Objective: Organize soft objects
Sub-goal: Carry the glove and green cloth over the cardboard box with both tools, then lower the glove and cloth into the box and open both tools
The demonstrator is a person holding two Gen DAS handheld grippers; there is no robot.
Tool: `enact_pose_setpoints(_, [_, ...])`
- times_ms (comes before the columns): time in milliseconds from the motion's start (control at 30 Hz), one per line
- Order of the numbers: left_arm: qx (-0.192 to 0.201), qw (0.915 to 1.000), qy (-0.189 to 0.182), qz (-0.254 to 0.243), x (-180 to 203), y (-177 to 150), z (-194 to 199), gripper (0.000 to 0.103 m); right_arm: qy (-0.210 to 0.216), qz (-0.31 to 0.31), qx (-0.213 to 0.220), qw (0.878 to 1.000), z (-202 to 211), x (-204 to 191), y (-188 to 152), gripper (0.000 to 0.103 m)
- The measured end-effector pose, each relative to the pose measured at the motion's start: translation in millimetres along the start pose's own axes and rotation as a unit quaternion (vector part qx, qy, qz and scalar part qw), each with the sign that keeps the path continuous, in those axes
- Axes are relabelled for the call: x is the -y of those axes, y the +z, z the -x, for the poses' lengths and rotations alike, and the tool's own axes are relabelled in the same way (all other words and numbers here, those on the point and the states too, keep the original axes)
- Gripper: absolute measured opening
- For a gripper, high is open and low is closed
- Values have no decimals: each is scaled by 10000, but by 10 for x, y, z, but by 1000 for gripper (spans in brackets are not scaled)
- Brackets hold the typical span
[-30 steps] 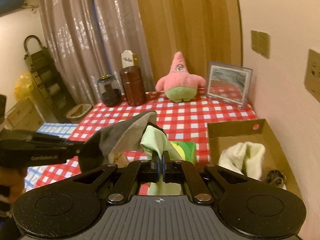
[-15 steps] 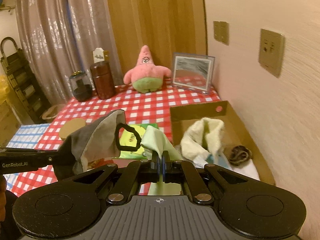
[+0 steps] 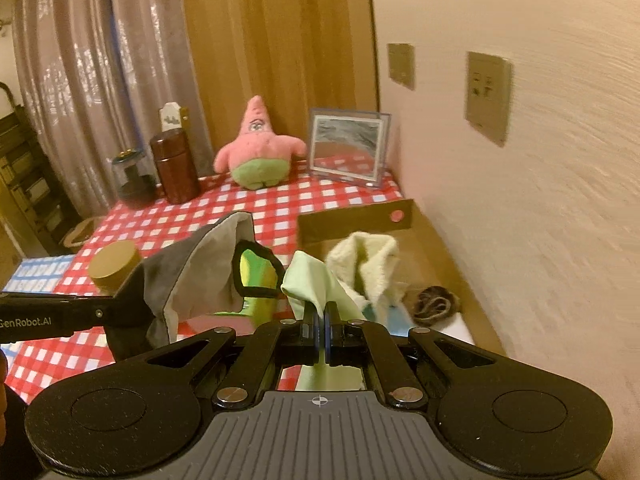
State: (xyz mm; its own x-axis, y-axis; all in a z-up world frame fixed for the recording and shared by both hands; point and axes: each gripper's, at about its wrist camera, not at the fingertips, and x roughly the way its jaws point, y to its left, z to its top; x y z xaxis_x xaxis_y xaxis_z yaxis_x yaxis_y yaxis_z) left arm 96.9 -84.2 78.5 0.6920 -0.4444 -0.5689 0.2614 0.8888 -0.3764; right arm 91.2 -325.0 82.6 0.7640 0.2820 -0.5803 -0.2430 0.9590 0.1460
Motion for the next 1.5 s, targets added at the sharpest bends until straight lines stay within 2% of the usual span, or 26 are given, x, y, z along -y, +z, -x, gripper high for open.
enact_pose_setpoints(333, [-96, 9997, -201, -37, 258, 50, -290, 4, -286, -123, -34, 9995, 63, 352, -47, 3])
enact_pose_setpoints(800, [-304, 9993, -204, -75, 368, 79, -751, 4, -287, -115, -211, 9993, -108, 570, -85, 3])
enact_pose_setpoints(1000, [-432, 9989, -158, -72, 360, 107, -1057, 4, -28, -6, -502, 9987, -334, 657, -162, 3])
enact_pose_setpoints(1233, [-527, 9986, -83, -37, 338, 182, -1430, 4, 365, 137, -999, 9942, -805, 681, -228, 3])
enact_pose_setpoints(1500, [-656, 9978, -54, 122, 229, 249, -1874, 4, 467, 306, -1389, 9887, -1330, 719, -287, 3])
